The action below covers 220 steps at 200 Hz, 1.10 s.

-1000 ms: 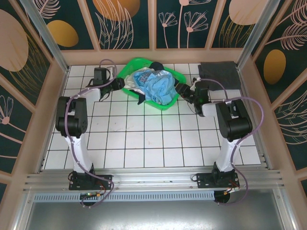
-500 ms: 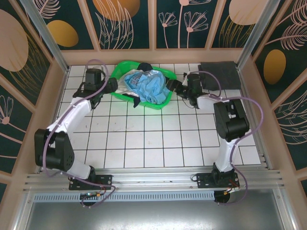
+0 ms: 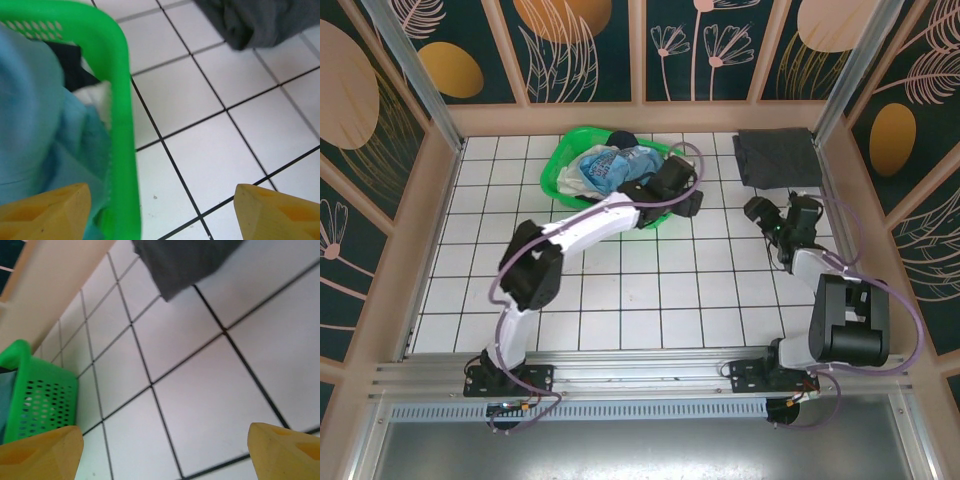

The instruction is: Fold and stack the t-shirts

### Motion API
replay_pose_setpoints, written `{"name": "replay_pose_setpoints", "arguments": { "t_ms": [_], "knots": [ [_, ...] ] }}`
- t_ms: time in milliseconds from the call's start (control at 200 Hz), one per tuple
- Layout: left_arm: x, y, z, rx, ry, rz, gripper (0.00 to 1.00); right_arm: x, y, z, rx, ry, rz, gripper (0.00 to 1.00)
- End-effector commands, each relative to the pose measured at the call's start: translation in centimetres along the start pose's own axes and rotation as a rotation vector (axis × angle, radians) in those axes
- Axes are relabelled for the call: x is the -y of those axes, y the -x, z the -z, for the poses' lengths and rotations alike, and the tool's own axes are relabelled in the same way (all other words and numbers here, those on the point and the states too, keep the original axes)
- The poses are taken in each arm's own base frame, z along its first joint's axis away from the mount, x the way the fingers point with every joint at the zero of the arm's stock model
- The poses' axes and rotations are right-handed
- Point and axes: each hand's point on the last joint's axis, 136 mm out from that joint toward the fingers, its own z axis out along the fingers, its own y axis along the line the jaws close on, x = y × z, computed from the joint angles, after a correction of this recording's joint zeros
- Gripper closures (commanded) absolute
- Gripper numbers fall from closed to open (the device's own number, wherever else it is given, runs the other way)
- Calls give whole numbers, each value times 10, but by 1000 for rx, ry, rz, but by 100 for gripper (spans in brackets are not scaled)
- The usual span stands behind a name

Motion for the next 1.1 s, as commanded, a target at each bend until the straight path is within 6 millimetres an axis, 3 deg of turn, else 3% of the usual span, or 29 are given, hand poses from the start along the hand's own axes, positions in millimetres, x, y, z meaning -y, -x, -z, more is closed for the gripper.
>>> {"name": "replay_pose_setpoints", "arguments": {
  "t_ms": [0,175,365,570,741,881,981,1096],
  "knots": [
    [-14,-8,-14,-59,108,-26,27,0,4,9,17,30,26,14],
    [-30,-24,-43,-107,228,-70,34,-1,0,7,4,56,29,14],
    [-39,-32,-54,-122,273,-105,49,-1,-1,6,-3,65,24,14],
    [-70,-29,-38,-124,359,-115,77,-3,0,12,10,72,29,13],
    [-122,-28,-14,-117,430,-119,87,-2,1,14,16,67,28,12],
    [-183,-30,-1,-74,486,-147,97,6,3,15,18,40,16,11],
    [-236,-27,2,-83,525,-90,99,11,3,18,30,30,13,11],
    [-283,-14,5,-63,601,-91,100,13,6,21,40,30,10,10]
  ]
}}
